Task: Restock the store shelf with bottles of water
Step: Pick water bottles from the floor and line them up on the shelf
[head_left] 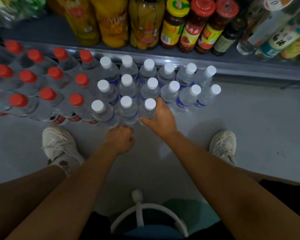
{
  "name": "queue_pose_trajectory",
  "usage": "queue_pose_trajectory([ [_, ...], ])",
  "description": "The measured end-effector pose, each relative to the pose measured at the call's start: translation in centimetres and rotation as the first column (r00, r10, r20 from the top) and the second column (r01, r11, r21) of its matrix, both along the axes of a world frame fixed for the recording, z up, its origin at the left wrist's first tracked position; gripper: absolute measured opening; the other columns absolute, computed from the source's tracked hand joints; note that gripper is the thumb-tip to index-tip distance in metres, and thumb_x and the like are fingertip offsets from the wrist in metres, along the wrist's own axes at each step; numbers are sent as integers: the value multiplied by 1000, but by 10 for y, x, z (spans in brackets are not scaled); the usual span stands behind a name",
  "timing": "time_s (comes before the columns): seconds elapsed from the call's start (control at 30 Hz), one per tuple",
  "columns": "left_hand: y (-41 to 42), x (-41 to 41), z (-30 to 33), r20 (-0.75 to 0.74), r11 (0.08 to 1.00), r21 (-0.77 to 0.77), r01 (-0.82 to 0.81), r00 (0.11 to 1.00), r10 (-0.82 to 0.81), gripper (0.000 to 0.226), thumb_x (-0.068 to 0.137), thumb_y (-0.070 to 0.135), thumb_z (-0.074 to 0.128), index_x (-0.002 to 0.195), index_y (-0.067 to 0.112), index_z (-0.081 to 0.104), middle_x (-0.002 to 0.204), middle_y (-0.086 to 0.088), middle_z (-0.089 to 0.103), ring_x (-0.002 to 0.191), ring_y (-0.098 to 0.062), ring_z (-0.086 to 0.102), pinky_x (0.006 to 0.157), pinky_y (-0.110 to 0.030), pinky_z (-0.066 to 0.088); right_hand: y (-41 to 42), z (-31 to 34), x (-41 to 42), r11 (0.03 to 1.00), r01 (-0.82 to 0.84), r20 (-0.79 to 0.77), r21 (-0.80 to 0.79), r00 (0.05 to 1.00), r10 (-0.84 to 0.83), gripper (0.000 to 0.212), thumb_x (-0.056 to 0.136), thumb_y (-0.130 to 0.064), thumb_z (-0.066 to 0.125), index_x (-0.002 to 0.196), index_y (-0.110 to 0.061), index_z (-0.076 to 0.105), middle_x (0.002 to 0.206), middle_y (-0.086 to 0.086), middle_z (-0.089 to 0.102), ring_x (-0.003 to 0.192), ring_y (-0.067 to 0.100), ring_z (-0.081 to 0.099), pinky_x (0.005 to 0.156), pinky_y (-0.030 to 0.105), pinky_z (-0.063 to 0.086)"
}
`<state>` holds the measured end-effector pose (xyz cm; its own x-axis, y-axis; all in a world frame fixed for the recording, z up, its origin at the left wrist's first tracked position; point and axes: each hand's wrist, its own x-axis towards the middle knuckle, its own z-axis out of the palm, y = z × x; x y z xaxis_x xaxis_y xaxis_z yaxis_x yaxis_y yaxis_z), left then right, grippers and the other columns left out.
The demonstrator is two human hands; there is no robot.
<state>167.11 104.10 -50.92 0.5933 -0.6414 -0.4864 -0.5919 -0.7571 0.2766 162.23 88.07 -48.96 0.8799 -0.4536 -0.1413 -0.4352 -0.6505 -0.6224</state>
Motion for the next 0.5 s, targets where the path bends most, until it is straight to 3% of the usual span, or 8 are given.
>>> queue_pose_trajectory([
  [0.13, 2, 0, 5, 29, 1000, -16, -14, 999, 15, 26, 90, 29, 51, 105, 11, 64, 113, -10, 63, 101, -27, 60, 84, -37, 51, -6, 10, -2, 1000, 6, -32, -7, 999, -7, 66, 68, -35, 82, 118, -7, 49, 118, 13, 58, 108, 31, 57, 80, 37, 45],
  [0.27, 4, -3, 25, 100, 998, -57, 14, 995, -9, 30, 91, 29, 51, 110, 11, 64, 114, -9, 63, 103, -26, 60, 84, -37, 51, -4, 33, -17, 998, 38, 0, -47, 999, -38, 58, 67, -39, 79, 108, -9, 52, 107, 10, 63, 99, 29, 61, 69, 30, 42],
  [0.5, 4, 2, 99, 193, 981, -195, 23, 981, 15, 20, 90, 26, 51, 87, 9, 60, 100, -13, 64, 92, -29, 61, 76, -38, 50, -16, 117, -23, 983, 72, 82, -169, 995, -59, 59, 64, -56, 74, 101, -13, 59, 96, 5, 69, 92, 26, 64, 71, 36, 53],
])
